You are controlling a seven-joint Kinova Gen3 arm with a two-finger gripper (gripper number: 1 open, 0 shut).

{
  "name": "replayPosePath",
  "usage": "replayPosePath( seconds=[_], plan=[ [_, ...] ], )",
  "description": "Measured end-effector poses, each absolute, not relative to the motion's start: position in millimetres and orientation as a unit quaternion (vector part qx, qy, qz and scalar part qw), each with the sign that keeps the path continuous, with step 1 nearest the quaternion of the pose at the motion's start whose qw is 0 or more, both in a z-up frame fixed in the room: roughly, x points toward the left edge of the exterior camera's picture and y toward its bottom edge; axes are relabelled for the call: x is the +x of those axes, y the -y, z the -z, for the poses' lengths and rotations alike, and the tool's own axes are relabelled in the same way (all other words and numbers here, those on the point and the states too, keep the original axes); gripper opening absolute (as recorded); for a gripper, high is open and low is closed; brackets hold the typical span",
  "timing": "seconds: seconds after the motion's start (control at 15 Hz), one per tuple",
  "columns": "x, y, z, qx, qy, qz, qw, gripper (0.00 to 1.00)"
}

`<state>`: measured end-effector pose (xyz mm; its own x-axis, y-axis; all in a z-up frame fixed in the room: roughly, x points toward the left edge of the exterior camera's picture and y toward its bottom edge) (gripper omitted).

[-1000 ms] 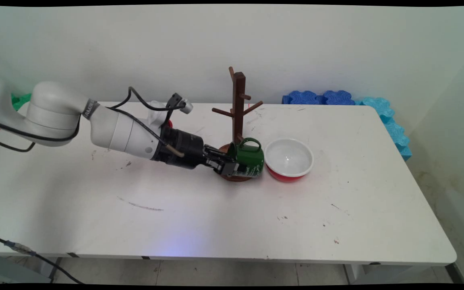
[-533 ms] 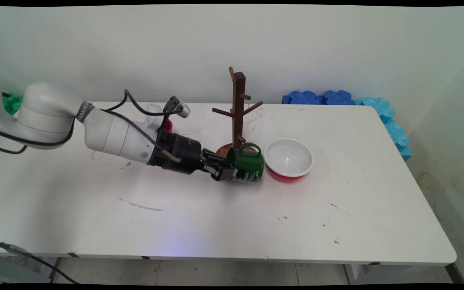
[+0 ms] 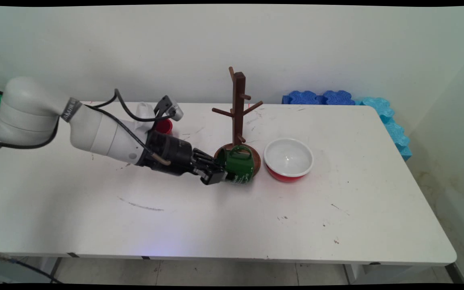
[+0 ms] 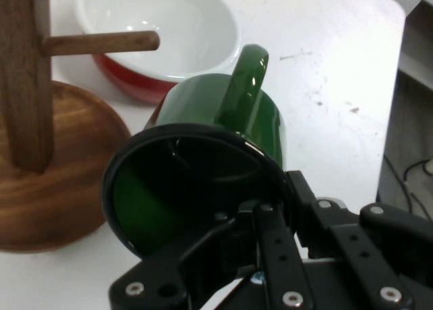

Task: Place the picked object on the table

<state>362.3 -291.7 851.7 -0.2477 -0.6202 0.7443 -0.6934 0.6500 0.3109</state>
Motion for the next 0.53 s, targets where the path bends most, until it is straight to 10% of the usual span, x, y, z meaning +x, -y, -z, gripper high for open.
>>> replayPosePath(
  seconds=[0.53],
  plan=[
    [380.7,285.8,-867.2,0.385,0.822,-0.071,0.413,0.0]
  ],
)
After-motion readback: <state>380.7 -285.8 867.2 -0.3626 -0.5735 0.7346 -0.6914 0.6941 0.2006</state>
